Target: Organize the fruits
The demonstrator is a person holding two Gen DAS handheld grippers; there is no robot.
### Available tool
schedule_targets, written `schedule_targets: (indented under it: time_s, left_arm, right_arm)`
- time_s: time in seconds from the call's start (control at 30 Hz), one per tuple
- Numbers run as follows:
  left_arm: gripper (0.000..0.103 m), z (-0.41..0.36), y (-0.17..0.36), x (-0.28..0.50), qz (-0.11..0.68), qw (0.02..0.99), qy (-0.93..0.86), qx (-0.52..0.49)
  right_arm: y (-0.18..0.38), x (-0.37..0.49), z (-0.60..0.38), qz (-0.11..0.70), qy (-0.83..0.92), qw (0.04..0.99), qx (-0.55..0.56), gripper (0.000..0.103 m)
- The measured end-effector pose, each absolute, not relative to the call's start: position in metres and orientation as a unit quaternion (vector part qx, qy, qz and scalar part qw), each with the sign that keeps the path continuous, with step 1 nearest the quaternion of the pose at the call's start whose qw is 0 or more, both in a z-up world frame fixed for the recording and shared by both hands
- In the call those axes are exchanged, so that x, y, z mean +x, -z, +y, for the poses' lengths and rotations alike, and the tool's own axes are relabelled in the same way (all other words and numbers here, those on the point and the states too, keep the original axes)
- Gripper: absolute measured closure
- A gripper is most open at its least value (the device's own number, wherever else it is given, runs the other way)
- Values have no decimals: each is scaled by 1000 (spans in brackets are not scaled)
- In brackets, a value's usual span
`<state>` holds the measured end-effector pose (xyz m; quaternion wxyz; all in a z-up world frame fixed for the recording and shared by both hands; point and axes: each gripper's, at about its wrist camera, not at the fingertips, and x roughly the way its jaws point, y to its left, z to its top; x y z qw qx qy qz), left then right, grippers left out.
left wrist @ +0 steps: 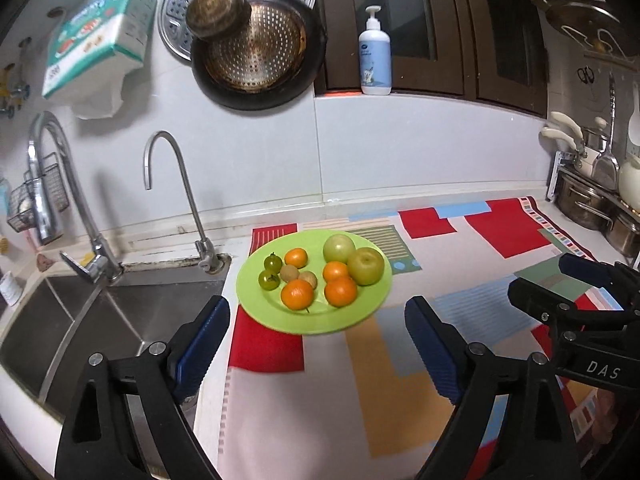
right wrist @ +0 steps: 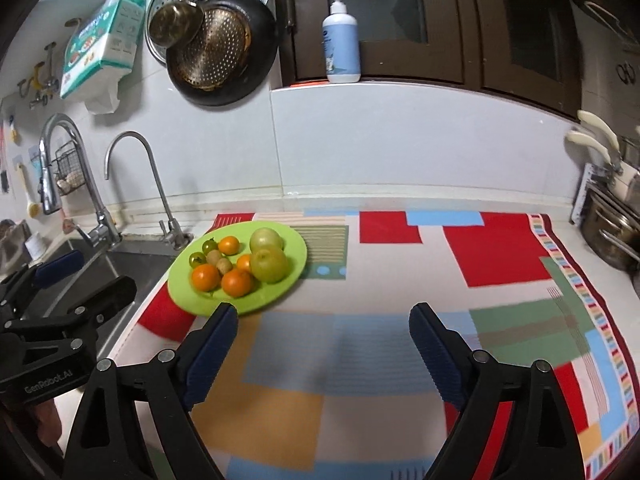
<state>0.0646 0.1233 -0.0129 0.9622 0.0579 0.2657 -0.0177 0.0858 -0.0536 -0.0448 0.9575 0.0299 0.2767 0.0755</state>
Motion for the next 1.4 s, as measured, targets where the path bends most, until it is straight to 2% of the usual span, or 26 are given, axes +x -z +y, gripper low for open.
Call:
schedule_targets:
  time_s: [0.17, 0.63, 1.4]
  left_arm:
    - [6, 110, 8, 32, 255, 965, 9, 56]
    - [0, 75, -10, -50, 232, 971, 21, 50]
    - [0, 63, -18, -111, 218, 974, 19, 55]
  right_arm:
    - [42, 50, -71, 271, -71, 959, 31, 15]
    - [28, -40, -114, 252, -55, 966, 33, 12]
    - [15, -110, -134, 229, -47, 972, 29, 10]
